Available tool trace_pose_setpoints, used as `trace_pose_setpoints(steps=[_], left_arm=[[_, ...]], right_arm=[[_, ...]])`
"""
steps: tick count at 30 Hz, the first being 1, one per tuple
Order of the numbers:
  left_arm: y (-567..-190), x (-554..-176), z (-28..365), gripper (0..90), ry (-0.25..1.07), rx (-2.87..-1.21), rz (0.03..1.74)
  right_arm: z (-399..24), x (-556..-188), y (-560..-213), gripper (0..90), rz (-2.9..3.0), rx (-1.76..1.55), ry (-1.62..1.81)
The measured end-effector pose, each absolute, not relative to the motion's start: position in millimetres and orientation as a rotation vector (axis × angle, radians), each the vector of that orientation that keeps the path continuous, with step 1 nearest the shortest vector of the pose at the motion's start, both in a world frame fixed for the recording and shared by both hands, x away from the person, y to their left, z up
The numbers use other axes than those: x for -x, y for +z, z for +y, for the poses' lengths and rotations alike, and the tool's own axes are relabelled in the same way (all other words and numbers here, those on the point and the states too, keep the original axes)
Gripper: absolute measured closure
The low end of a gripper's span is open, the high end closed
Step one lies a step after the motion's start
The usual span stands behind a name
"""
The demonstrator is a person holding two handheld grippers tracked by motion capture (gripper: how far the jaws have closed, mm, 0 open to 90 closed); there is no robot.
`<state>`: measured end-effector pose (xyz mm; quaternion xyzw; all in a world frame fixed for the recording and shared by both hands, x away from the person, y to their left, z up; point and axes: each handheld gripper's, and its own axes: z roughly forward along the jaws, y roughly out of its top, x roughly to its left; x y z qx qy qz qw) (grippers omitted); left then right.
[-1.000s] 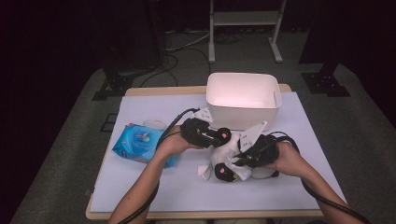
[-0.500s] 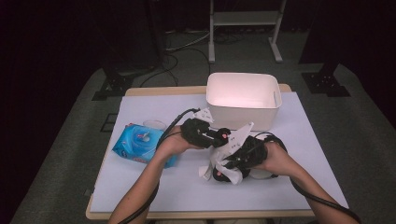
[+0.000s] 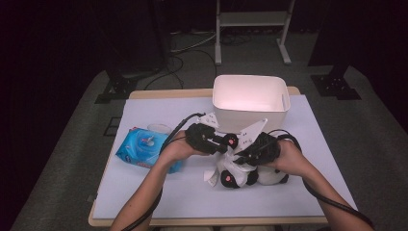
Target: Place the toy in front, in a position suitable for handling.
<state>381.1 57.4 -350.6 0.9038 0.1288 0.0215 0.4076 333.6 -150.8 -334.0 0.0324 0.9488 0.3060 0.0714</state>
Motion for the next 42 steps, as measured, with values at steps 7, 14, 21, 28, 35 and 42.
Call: trace_pose_setpoints(steps=[7, 14, 21, 28, 35, 42], left_arm=[[-351, -380, 60, 62.6, 0.038, -2.269, 0.315], [-351, -378, 61, 62.6, 0.029, -2.261, 0.319], [-350, -375, 62, 62.8, 0.024, -2.260, 0.302], [-350, -374, 63, 62.6, 0.014, -2.256, 0.296], [-352, -374, 58, 51.6, -0.032, -2.266, 0.333], [-352, -369, 41, 32.4, -0.034, -2.320, 0.362]], right_arm=[[-160, -344, -326, 80.5, 2.819, -0.154, 0.918], [-174, -352, -322, 80.6, 2.802, -0.215, 0.923], [-188, -364, -317, 80.7, 2.769, -0.286, 0.937], [-205, -372, -321, 80.6, 2.783, -0.367, 0.928], [-206, -367, -330, 80.7, 2.822, -0.355, 0.956], [-199, -360, -332, 80.9, 2.830, -0.319, 0.947]])
